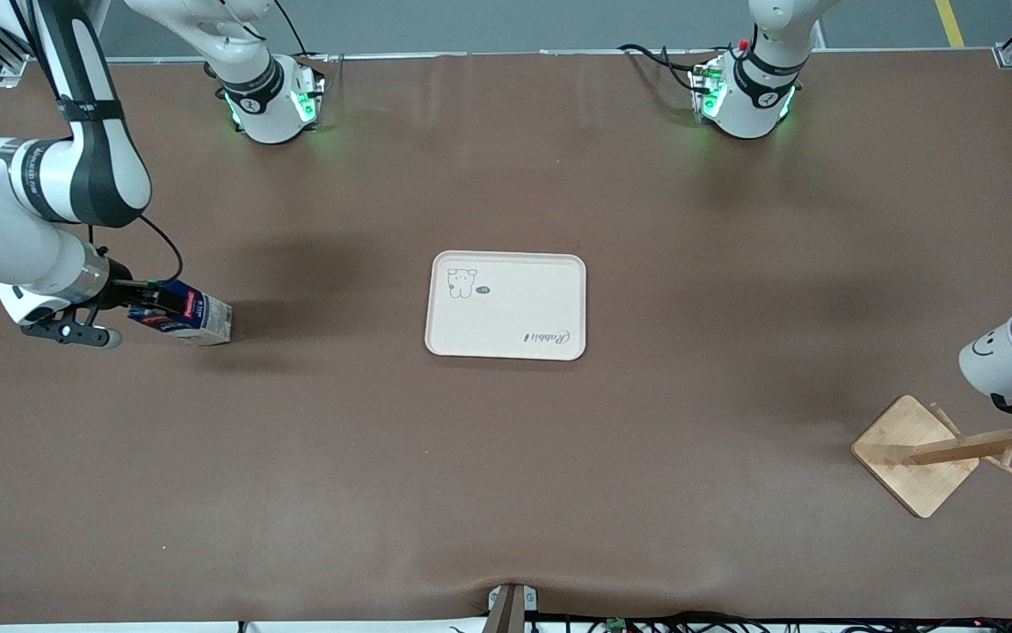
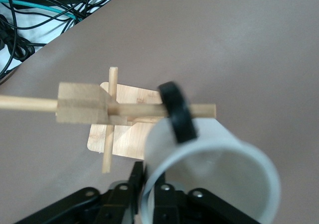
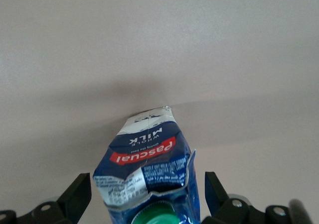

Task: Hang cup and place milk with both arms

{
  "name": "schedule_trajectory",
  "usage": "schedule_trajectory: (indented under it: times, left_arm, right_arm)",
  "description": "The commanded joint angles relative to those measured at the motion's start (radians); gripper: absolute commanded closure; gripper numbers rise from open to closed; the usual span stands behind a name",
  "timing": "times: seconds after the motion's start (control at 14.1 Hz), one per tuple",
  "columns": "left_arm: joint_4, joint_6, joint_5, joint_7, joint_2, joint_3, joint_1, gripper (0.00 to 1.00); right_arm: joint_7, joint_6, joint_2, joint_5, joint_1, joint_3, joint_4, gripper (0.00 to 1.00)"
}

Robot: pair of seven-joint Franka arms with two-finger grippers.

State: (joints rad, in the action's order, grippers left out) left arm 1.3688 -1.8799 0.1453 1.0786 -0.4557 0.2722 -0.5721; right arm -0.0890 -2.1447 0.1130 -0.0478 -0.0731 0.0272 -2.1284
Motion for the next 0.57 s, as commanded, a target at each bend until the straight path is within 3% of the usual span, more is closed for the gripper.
schedule_trajectory:
  times: [0.0,0.5]
  left_arm:
    - [-0.02,-0.001,0.02,-0.009,-0.005,0.012,0.005,0.0]
    - [-0.01,0.066,-0.035,-0.464,0.066,0.039,0.096,0.0]
  right_arm:
    - [0.006,0.005,-0.018,-0.001,-0.025,-0.02,0.025,0.0]
    - [0.113,0.011,0.036,-0.003,-0.01,-0.024,0.182,0.0]
